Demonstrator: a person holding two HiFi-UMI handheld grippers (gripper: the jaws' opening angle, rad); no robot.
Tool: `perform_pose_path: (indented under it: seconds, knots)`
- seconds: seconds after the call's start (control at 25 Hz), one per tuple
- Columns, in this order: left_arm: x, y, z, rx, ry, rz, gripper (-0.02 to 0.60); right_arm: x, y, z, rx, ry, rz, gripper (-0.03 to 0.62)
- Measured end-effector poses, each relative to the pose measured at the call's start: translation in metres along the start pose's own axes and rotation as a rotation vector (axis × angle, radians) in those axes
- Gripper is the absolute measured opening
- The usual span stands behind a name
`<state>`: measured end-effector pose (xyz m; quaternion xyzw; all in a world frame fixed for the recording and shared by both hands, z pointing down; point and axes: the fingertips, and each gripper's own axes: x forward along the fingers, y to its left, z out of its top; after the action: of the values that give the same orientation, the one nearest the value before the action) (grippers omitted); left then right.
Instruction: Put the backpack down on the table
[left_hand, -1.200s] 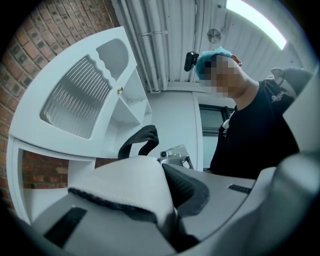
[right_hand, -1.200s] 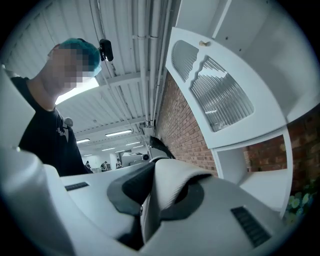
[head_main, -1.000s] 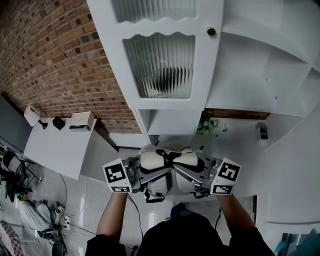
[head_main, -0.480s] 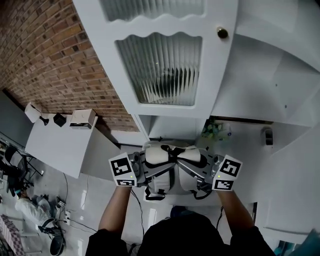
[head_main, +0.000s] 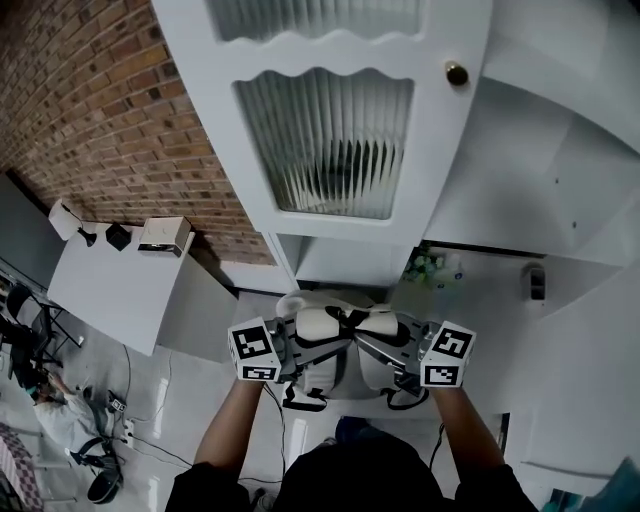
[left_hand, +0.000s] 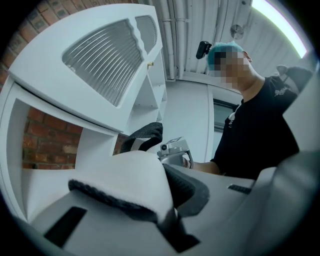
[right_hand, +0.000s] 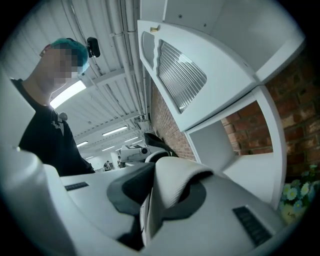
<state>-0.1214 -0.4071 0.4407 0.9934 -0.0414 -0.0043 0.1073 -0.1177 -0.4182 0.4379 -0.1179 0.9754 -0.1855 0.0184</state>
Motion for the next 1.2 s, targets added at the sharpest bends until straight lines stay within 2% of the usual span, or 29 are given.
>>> perform_pose_path:
  seconds: [0.16,0.36,0.52,0.72,0.96,1.2]
  knots:
    - [-0.005,0.000,-0.016,-0.061,-0.003,0.013,0.043,0.003,-0.002,-0.020,0.023,0.008,-0.016,0.049]
    - [-0.008,-0.006,-0.028,-0.064,-0.003,0.043,0.043,0.003,0.000,-0.033,0.123,-0.020,-0.016,0.049]
    - [-0.013,-0.006,-0.042,-0.116,-0.003,0.055,0.044,0.004,-0.002,-0.044,0.170,-0.035,-0.032,0.049]
    - [-0.019,-0.001,-0.061,-0.207,-0.012,0.053,0.044,0.005,-0.009,-0.054,0.186,-0.047,-0.065,0.055]
    - [-0.020,0.014,-0.074,-0.247,-0.025,0.086,0.044,0.001,-0.022,-0.062,0.206,-0.083,-0.122,0.067]
    - [-0.022,0.031,-0.086,-0.294,-0.025,0.114,0.044,0.000,-0.039,-0.074,0.237,-0.068,-0.154,0.084]
